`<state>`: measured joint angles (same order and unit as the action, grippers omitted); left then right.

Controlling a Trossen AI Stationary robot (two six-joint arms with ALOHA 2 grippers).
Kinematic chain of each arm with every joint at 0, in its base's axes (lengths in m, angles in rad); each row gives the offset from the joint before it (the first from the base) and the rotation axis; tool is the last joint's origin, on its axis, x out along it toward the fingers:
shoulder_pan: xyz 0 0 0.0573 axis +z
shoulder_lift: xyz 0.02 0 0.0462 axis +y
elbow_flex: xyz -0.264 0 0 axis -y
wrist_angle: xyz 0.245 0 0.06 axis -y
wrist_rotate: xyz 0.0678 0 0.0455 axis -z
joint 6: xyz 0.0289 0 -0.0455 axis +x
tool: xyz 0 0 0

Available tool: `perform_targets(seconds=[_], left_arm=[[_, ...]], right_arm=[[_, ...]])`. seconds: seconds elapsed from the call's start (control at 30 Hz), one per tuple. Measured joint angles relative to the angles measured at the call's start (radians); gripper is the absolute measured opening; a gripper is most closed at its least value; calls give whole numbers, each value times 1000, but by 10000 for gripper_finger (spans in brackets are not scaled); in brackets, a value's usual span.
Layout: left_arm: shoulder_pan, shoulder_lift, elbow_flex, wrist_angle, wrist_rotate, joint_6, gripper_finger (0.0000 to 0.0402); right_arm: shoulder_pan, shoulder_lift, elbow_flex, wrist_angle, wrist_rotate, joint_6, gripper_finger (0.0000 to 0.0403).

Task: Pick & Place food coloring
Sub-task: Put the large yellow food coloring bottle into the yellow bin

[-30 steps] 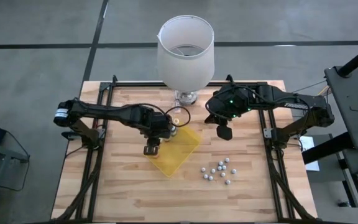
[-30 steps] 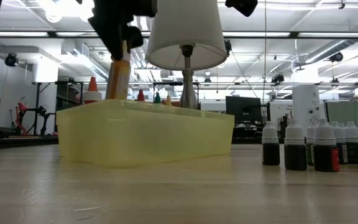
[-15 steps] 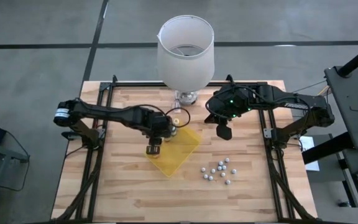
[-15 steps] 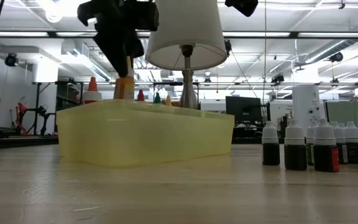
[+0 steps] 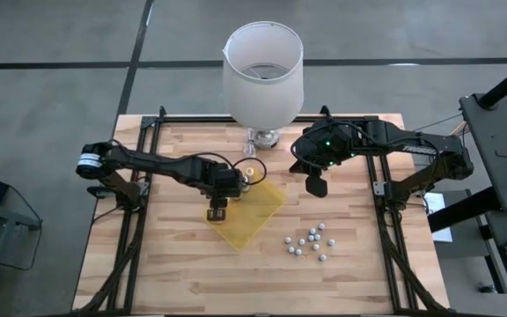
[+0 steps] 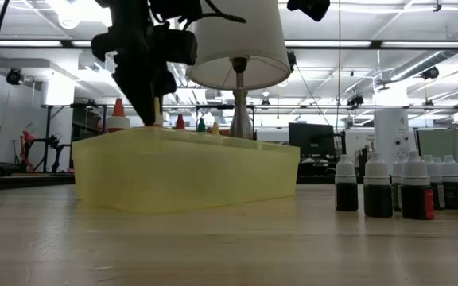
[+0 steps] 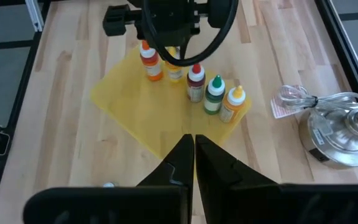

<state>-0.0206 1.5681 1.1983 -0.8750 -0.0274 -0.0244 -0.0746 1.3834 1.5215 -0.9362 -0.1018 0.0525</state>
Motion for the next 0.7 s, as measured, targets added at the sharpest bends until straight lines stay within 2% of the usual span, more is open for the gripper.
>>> perform_targets(seconds=[0.3, 0.7], left_arm=[[2, 0, -51, 56, -4, -13, 96], [6, 0, -55, 98, -4, -36, 96]], right_arm=[[0, 0, 0, 9, 0, -3, 9], [0, 0, -1, 34, 1, -3, 9]])
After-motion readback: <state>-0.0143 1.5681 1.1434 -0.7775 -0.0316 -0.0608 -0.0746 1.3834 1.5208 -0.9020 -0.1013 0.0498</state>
